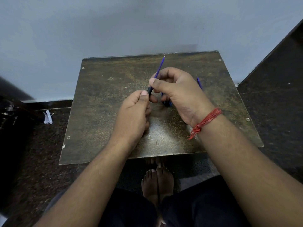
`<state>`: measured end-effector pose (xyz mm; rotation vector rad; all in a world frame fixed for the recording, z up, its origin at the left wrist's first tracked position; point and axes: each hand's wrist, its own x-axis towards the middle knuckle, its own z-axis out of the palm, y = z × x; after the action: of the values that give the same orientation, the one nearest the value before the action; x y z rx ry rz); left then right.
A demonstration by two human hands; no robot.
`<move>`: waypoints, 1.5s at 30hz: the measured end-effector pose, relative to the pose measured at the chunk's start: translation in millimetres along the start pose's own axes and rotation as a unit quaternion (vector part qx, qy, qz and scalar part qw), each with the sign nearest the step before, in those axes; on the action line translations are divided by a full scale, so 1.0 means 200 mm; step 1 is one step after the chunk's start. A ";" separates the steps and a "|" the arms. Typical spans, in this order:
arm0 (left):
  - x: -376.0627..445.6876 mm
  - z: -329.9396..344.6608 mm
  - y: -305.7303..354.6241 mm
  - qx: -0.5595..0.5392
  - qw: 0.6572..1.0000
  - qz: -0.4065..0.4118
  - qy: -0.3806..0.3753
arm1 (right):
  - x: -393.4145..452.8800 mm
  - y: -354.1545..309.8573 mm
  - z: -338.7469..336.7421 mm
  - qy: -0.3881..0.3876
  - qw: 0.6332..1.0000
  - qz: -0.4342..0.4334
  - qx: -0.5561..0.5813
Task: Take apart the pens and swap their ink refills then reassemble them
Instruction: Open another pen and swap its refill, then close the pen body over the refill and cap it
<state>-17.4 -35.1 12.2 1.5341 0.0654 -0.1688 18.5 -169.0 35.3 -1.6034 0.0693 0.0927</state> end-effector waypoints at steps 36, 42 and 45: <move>0.00 -0.01 -0.01 0.000 1.000 0.013 0.011 | 0.02 0.03 -0.07 0.057 0.816 -0.077 -0.570; 0.01 -0.01 -0.01 -0.005 1.000 0.013 0.013 | 0.02 0.02 -0.06 0.048 0.812 -0.038 -0.581; 0.01 -0.01 -0.01 -0.010 1.000 0.011 0.011 | 0.02 0.00 -0.07 0.067 0.833 -0.031 -0.549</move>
<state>-16.2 -33.6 9.0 1.5159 0.0670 -0.1328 22.6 -183.4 35.2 -2.7723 0.0780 -0.0512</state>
